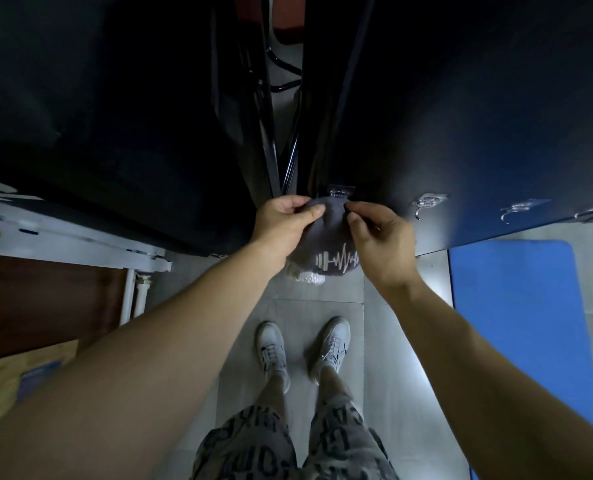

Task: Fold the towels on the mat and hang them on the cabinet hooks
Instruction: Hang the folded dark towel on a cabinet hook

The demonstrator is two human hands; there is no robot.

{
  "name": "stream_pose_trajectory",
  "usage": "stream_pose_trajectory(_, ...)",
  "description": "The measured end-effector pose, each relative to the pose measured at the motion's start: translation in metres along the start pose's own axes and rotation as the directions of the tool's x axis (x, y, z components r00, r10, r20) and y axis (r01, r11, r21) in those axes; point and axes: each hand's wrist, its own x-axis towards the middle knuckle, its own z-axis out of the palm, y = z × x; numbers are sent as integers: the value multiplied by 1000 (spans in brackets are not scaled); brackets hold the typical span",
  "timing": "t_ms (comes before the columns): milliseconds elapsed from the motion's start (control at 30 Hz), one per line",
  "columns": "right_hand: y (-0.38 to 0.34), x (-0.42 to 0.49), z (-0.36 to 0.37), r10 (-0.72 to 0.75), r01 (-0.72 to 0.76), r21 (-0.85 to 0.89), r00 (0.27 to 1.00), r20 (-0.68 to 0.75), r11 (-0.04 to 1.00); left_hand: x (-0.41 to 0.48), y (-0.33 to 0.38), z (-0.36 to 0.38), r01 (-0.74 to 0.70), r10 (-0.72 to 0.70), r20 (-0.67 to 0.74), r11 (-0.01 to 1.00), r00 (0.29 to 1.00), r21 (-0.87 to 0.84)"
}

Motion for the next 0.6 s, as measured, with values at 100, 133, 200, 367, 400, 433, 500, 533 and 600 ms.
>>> stream_pose_trajectory(100, 6, -3, 7, -78, 76, -85, 997, -25, 993, 1, -6, 5, -64, 67, -58, 996, 996, 64)
stream_pose_trajectory(133, 9, -3, 9, -95, 92, -98, 995, -24, 991, 1, -7, 5, -89, 96, -63, 991, 993, 101)
stream_pose_trajectory(200, 15, -4, 13, -137, 131, -130, 990, -40, 983, -1, -6, 5, -142, 162, -70, 963, 984, 230)
stream_pose_trajectory(367, 19, -7, 18, -166, 140, -228, 981, -100, 963, -10, -3, -3, -283, 484, -196, 745, 853, 604)
stream_pose_trajectory(400, 18, -6, 17, -171, 148, -218, 981, -90, 965, -13, -3, -5, -340, 532, -159, 715, 832, 611)
stream_pose_trajectory(433, 17, -6, 15, -175, 158, -197, 982, -72, 968, -15, -4, -5, -403, 571, -92, 676, 816, 617)
stream_pose_trajectory(500, 17, -4, 12, -173, 167, -155, 984, -27, 974, -20, -7, -3, -496, 612, 38, 602, 790, 626)
stream_pose_trajectory(533, 17, -3, 11, -178, 174, -143, 984, -13, 974, -22, -11, -1, -517, 617, 74, 581, 783, 628)
stream_pose_trajectory(600, 19, -3, 10, -203, 201, -131, 979, -5, 971, -29, -18, 0, -524, 604, 123, 550, 787, 650)
